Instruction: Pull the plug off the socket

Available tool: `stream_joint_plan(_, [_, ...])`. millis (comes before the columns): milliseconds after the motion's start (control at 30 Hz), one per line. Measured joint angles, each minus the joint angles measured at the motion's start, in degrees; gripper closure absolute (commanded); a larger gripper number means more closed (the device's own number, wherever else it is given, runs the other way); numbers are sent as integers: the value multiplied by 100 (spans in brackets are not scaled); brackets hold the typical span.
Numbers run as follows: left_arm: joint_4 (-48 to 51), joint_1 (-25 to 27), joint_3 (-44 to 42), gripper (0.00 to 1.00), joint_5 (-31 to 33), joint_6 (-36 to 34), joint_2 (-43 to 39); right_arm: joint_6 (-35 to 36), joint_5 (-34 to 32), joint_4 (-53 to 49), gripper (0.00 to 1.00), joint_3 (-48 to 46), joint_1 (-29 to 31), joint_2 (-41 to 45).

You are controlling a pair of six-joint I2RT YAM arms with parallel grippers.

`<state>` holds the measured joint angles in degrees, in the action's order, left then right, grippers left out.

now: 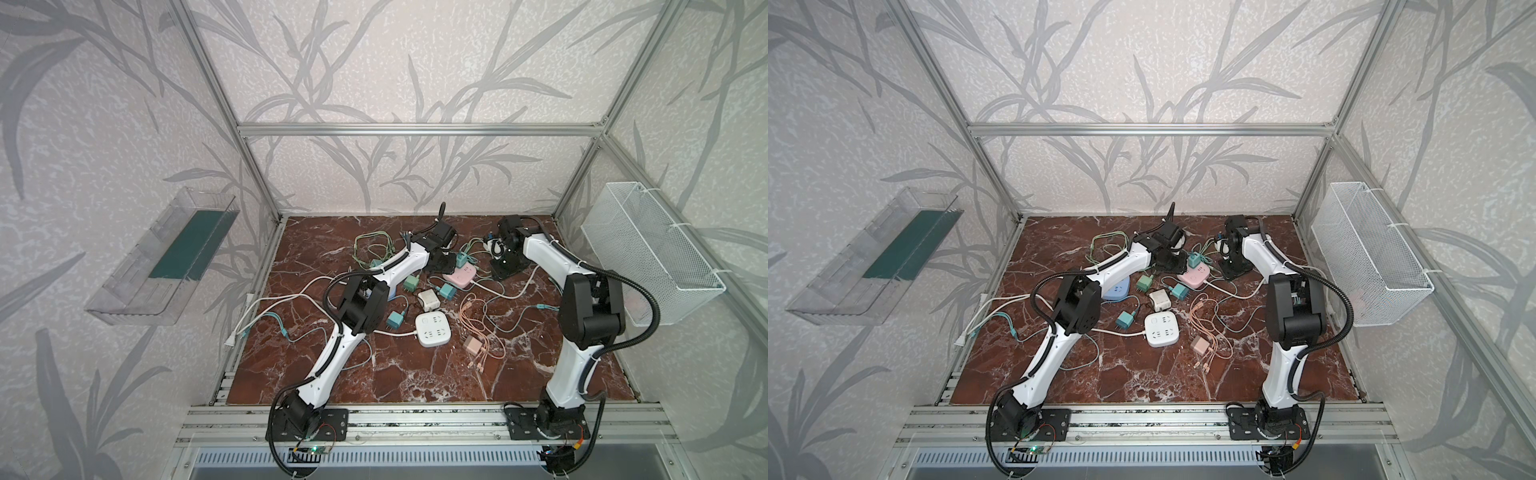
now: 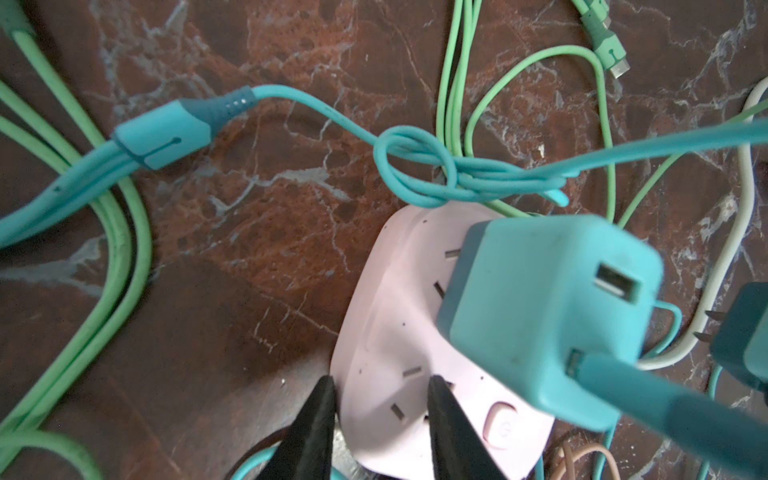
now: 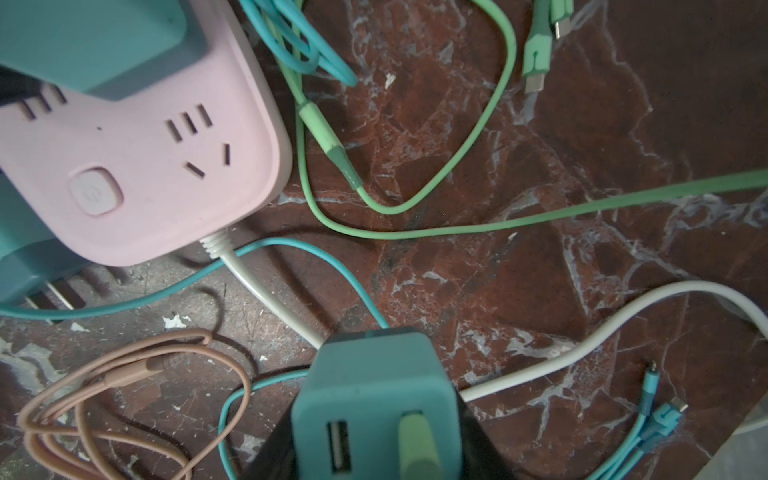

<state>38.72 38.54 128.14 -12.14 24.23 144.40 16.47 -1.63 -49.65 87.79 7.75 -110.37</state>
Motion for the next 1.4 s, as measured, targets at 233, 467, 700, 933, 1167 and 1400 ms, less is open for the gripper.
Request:
stream_joint_plan(233, [-24,0,-26,63,-4,0,-11,0,-136,-387,65,289,0,-179])
stream_joint_plan(467, [-59,-7,-61,63,-24,0,-26,-2,-308,-640,65,472,0,-474])
stream_joint_plan(700, [-81,-26,-81,63,-85,0,-33,-42,-398,-837,60,649,2,-734])
stream_joint_plan(933, [-103,-39,-101,63,-136,0,-35,-122,-463,-951,53,1056,57,-1104])
stream_joint_plan(1167, [-310,-63,-389,63,-197,46,-162,-227,-542,-1108,43,1375,162,-1416])
stream_joint_plan(1400, [-411,-85,-481,63,-273,90,-197,-358,-474,-1113,36,1453,219,-1443])
